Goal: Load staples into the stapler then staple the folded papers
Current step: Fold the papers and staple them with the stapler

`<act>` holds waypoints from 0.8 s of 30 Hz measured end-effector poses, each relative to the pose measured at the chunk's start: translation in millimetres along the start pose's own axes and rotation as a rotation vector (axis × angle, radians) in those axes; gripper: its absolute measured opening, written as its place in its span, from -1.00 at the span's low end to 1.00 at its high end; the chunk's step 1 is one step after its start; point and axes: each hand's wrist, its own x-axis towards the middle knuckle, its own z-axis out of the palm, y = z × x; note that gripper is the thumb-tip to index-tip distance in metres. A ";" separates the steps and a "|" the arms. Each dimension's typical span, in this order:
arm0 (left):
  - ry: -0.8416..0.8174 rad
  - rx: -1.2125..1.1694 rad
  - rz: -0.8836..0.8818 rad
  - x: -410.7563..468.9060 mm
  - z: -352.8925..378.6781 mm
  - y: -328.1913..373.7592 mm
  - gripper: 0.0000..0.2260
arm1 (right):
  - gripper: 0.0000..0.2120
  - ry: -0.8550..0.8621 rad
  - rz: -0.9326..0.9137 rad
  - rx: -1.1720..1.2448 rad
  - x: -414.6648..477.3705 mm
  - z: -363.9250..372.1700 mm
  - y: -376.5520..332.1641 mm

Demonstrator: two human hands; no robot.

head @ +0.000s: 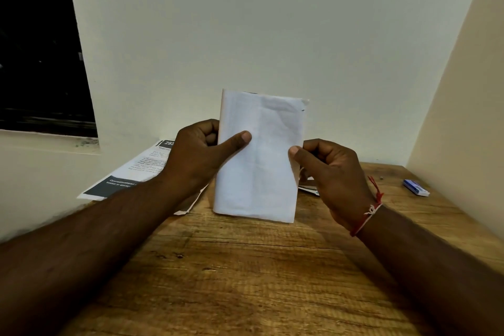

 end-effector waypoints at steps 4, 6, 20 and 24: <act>-0.005 0.002 -0.005 1.1 -1.5 -0.8 -0.71 | -0.82 -0.008 0.002 0.001 1.3 -1.7 4.0; 0.003 0.022 0.003 2.4 -2.5 -1.0 -0.72 | -0.81 -0.007 -0.002 0.000 1.3 -2.5 4.4; -0.171 0.058 -0.261 19.1 -14.9 -6.7 -0.70 | -0.81 -0.006 0.211 0.006 10.3 -10.2 7.4; -0.283 0.110 -0.431 22.8 -22.6 -11.2 -0.71 | -0.78 -0.103 0.387 -0.109 17.3 -17.0 16.2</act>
